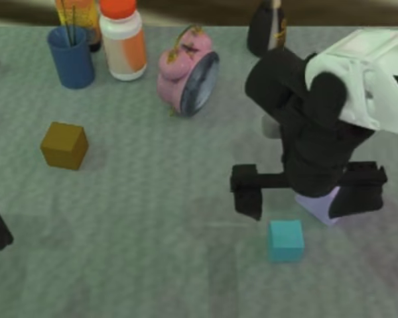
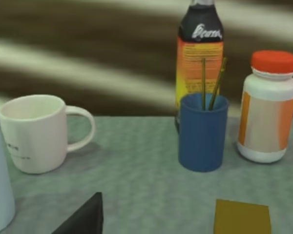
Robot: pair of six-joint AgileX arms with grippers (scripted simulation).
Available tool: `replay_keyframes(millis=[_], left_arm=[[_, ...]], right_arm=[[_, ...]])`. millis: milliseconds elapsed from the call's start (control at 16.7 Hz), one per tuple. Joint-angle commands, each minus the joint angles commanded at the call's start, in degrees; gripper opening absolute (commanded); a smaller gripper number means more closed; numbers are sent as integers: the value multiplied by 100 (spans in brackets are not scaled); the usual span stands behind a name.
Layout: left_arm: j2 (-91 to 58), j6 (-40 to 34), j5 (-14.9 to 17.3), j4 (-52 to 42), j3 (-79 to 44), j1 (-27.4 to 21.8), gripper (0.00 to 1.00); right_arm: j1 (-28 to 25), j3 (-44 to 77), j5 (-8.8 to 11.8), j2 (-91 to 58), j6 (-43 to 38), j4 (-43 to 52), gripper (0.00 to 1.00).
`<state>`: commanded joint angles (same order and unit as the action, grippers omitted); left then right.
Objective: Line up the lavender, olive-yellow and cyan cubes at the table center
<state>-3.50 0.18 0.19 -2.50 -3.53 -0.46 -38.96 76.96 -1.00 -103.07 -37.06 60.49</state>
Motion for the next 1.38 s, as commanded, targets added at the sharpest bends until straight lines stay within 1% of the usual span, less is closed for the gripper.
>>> replay_keyframes(millis=[120,300,420,600,780,1020,1200,1380], left_arm=[[-536,25,10,-361,-539,-50,100],[-1796,79,10,-1134,-1763,-132,100],[-2935,123,4,-1772,-2757,-192,100],[-4983,198,-3,-2848,-4362,-296,100],[-7124,275,-4,-3968,-5954,-410,100],[-9569,366,-2,-5313,-7850,-549,100],[-10914,420,0,-6090,-9046,-634,100],[-11868,457,0,-6619,-10020,-693,100]], right_arm=[[-40,-428,19,511,191,-287,100],[-10,-1350,52,1700,593,-915,100],[111,-2114,82,2715,924,-1441,100],[471,-3419,137,4462,1481,-2343,100],[1030,-4719,185,6185,2047,-3265,100],[1990,-6175,192,8036,2750,-4403,100],[2756,-6959,159,9093,3204,-5148,100],[3405,-7451,122,9885,3525,-5705,100]])
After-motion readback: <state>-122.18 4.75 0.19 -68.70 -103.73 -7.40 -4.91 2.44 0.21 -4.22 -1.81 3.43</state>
